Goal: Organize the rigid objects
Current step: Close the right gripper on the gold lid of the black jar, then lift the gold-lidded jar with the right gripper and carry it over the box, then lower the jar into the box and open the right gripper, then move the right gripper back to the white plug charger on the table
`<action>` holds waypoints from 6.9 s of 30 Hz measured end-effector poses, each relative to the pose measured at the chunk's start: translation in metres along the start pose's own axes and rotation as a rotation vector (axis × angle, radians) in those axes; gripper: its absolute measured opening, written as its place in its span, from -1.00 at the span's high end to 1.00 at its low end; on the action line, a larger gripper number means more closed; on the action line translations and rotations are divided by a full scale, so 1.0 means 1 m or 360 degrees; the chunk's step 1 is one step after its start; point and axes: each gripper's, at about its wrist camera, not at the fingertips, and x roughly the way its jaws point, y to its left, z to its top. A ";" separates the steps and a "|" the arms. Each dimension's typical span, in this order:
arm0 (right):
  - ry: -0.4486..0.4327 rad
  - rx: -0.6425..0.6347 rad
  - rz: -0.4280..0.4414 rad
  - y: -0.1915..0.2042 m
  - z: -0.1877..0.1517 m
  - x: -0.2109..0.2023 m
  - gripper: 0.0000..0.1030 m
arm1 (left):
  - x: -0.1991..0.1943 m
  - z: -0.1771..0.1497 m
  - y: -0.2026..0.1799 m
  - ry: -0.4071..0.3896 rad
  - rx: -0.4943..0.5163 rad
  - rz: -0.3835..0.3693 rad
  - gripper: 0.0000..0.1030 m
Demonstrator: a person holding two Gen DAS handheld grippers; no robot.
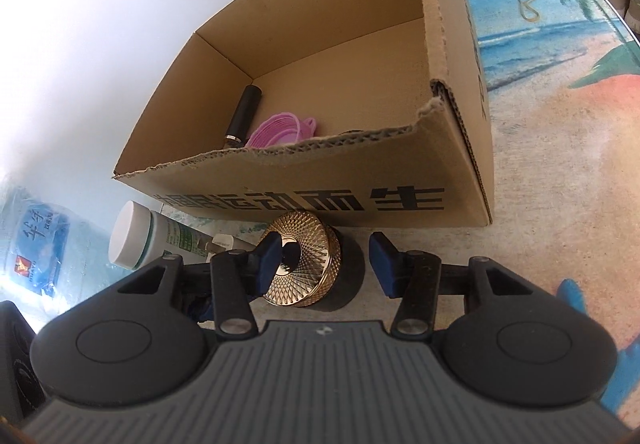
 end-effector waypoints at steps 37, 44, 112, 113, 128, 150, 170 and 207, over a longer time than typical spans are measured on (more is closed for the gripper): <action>-0.0045 -0.0033 -0.0146 -0.002 -0.007 -0.038 0.06 | -0.003 0.009 -0.001 -0.0109 0.0052 -0.0130 -0.24; -0.0056 -0.0041 -0.0152 -0.005 -0.005 -0.025 0.11 | 0.012 0.020 0.001 -0.0101 0.0013 -0.0140 -0.24; 0.0003 0.0144 -0.0039 -0.005 -0.057 -0.039 -0.03 | -0.006 0.008 -0.028 0.0084 -0.0057 -0.0189 -0.11; 0.0001 0.0138 -0.0041 -0.004 -0.058 -0.039 -0.02 | -0.007 0.009 -0.028 0.0080 -0.0058 -0.0186 -0.11; -0.0209 -0.0154 -0.0046 0.078 -0.033 -0.090 -0.01 | -0.089 0.045 0.010 -0.0184 -0.0139 -0.0104 -0.11; 0.0192 -0.0042 0.0084 0.098 0.190 0.062 -0.01 | 0.046 0.179 0.167 0.0414 -0.0291 -0.0040 -0.11; 0.0375 0.0136 0.0042 0.043 0.211 0.163 -0.02 | 0.132 0.179 0.188 0.0646 -0.0457 -0.0065 -0.30; -0.0406 -0.0246 0.0034 0.110 -0.019 -0.119 -0.03 | -0.115 0.046 0.088 0.0036 -0.0601 -0.0176 -0.37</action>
